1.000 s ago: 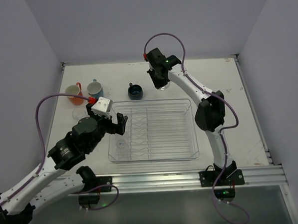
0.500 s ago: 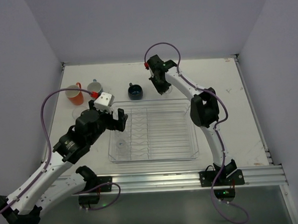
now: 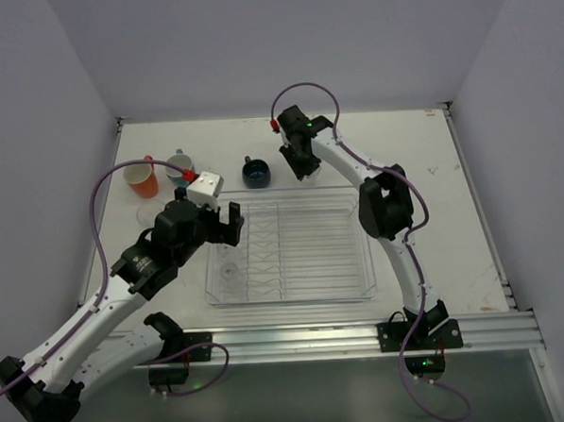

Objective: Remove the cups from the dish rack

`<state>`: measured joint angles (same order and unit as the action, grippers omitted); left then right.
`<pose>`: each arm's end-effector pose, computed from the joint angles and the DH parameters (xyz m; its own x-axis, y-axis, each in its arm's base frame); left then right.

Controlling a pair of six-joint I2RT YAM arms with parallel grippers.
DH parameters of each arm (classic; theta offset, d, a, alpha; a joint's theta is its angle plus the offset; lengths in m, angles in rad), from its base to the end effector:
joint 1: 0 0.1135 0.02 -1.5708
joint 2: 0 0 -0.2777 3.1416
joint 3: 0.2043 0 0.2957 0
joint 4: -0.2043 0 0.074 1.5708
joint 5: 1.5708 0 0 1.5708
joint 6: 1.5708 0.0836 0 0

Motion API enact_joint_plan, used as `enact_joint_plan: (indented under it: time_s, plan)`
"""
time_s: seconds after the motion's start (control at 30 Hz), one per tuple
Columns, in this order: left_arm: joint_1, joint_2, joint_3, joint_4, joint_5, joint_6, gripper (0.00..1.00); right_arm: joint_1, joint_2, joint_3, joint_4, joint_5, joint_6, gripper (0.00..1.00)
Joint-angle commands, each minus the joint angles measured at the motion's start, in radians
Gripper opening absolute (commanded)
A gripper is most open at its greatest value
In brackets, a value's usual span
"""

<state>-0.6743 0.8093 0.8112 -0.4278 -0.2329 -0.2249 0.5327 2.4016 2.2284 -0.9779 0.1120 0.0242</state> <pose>0.2146 -0.1468 0.3109 -0.4135 0.0527 -0.9090 0.3602 0.9264 -0.1101 0.5084 0.2889 0.1665 -0.7977 -0.4424 -0.4098 -0.4463 0.8901 -0.0922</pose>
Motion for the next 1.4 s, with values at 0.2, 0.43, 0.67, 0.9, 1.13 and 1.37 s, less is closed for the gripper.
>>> enact_joint_plan:
  time_s: [0.2, 0.43, 0.67, 0.9, 1.13, 1.37]
  plan:
    - [0.019, 0.033, 0.005, 0.027, 0.003, -0.001, 1.00, 0.003, -0.073, -0.009, 0.082, -0.020, -0.017, 0.48]
    - [0.022, 0.100, 0.042, -0.012, -0.019, -0.001, 1.00, 0.003, -0.214, -0.024, 0.180, -0.100, 0.032, 0.85]
    - [0.019, 0.162, 0.049, -0.074, -0.017, -0.108, 0.89, 0.003, -0.464, -0.191, 0.367, -0.129, 0.100, 0.94]
    - [-0.083, 0.195, 0.086, -0.155, -0.087, -0.241, 0.80, 0.003, -0.781, -0.507, 0.530, -0.172, 0.167, 0.93]
    - [-0.157, 0.243, 0.059, -0.224, -0.247, -0.375, 0.76, 0.004, -1.108, -0.962, 0.750, -0.259, 0.313, 0.90]
    - [-0.169, 0.243, -0.023, -0.161, -0.391, -0.406, 0.73, 0.026, -1.302, -1.161, 0.798, -0.331, 0.368, 0.88]
